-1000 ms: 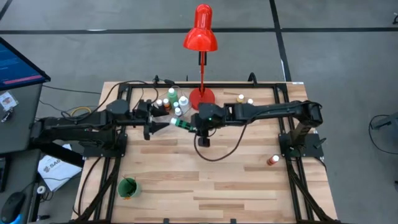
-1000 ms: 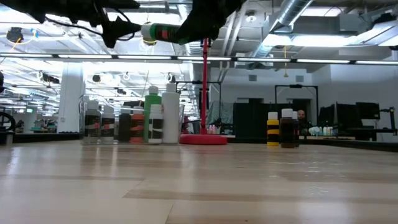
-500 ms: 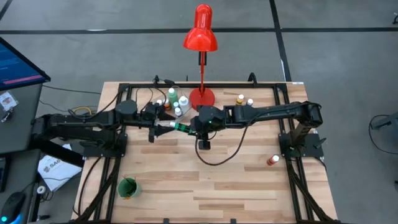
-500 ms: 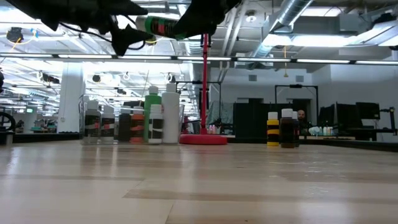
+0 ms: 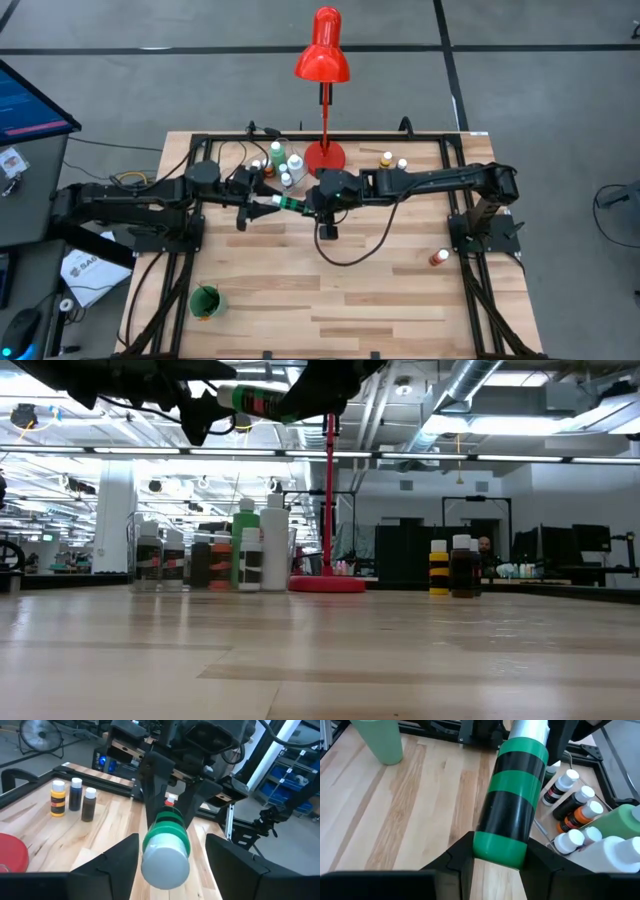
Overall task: Pick & Place Paint Supplies
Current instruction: Put the green paint bottle into the transparent bin
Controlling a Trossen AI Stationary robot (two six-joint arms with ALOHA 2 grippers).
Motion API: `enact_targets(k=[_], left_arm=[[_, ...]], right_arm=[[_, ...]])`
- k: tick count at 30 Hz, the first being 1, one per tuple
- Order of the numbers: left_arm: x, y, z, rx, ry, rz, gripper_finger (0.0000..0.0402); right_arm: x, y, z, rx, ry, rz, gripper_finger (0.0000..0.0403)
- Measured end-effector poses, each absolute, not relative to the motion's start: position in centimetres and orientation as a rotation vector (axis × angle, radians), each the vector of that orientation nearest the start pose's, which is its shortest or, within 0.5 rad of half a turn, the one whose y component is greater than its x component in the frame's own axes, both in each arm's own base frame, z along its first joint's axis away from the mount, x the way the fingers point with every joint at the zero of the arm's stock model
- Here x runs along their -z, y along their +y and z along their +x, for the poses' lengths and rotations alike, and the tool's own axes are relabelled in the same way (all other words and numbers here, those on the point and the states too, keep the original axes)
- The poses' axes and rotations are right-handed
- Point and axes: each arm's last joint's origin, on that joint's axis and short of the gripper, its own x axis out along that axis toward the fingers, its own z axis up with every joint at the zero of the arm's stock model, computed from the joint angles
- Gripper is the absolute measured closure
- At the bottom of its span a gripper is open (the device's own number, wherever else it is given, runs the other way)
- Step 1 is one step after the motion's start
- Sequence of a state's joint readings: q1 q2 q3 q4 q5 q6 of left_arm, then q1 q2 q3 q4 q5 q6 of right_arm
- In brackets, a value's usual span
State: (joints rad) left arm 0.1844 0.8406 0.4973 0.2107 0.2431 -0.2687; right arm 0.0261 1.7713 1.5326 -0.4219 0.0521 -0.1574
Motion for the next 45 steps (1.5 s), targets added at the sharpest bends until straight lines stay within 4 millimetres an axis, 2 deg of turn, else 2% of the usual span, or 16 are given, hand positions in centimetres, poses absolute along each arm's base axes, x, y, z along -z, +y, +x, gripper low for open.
enact_targets(k=[5, 13, 21, 25, 30, 35, 45], left_arm=[[-25.8, 2.8, 19.0, 0.054, 0.161, -0.303, 0.0202], [-25.4, 2.9, 19.5, 0.053, 0.182, -0.307, 0.0275], [-25.4, 2.9, 19.5, 0.053, 0.182, -0.307, 0.0279], [-25.4, 2.9, 19.5, 0.052, 0.183, -0.307, 0.0288], [-25.4, 3.0, 19.4, 0.022, 0.179, -0.305, 0.0289], [-25.4, 3.1, 19.4, -0.042, 0.167, -0.303, 0.0289], [-25.7, 4.1, 19.0, -0.168, 0.137, -0.299, 0.0289]], right_arm=[[-30.4, 0.9, 40.2, -0.027, 0.647, -0.178, 0.0284], [-30.4, 0.9, 40.1, -0.028, 0.660, -0.181, 0.0284], [-30.4, 0.9, 40.1, -0.030, 0.661, -0.184, 0.0278], [-30.3, 0.8, 40.1, -0.027, 0.667, -0.180, 0.0245], [-30.2, 0.8, 40.0, -0.027, 0.683, -0.180, 0.0179], [-31.2, 0.4, 38.7, -0.010, 0.713, -0.150, 0.0139], [-33.8, -1.1, 34.4, 0.051, 0.835, -0.067, 0.0133]])
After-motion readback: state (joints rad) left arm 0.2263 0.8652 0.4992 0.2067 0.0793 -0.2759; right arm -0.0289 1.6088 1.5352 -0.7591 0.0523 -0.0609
